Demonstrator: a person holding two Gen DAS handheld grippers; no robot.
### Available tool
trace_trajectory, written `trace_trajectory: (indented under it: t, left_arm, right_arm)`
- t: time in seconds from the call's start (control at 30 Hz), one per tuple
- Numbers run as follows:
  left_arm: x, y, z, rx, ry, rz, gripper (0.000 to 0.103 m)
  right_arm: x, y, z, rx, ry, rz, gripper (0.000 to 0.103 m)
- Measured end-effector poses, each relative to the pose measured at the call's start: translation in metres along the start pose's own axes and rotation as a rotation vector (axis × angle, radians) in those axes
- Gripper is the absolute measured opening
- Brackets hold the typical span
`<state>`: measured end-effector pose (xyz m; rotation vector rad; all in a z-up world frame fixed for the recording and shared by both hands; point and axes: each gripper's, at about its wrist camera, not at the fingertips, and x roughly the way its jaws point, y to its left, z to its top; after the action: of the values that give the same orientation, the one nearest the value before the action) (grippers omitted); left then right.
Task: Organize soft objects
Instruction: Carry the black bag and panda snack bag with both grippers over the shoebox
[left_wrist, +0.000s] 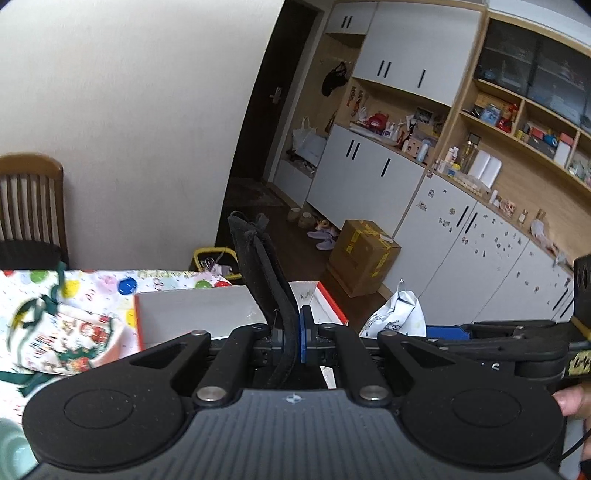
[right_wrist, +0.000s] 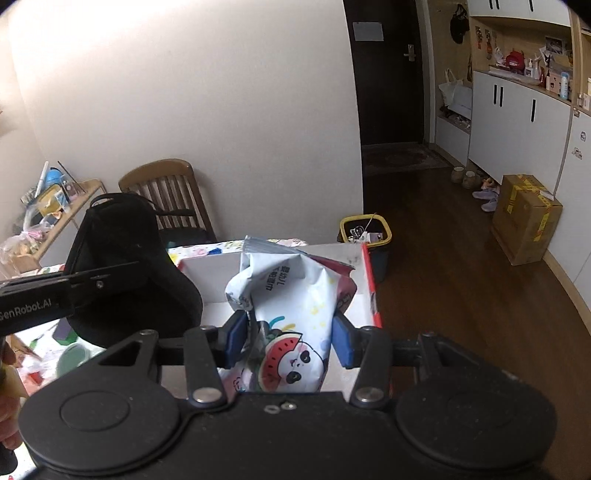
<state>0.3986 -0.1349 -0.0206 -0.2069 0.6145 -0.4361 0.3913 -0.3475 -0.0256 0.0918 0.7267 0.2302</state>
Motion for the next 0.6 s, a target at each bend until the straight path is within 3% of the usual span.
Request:
trace_trajectory:
  t: [0.3,0.6]
  left_arm:
    - [0.058,0.008,0.002,-0.059,0.032,0.016,0.005]
    - [0.099,0.025,-0.009,-0.1,0.105,0.075,0.005]
  right_arm:
    - [0.059,-0.022,0.008,-0.017,0.048,-0.018,0.047]
    - [0.115,-0.031,-0.004,-0.06,0.163,-0.011,0.047]
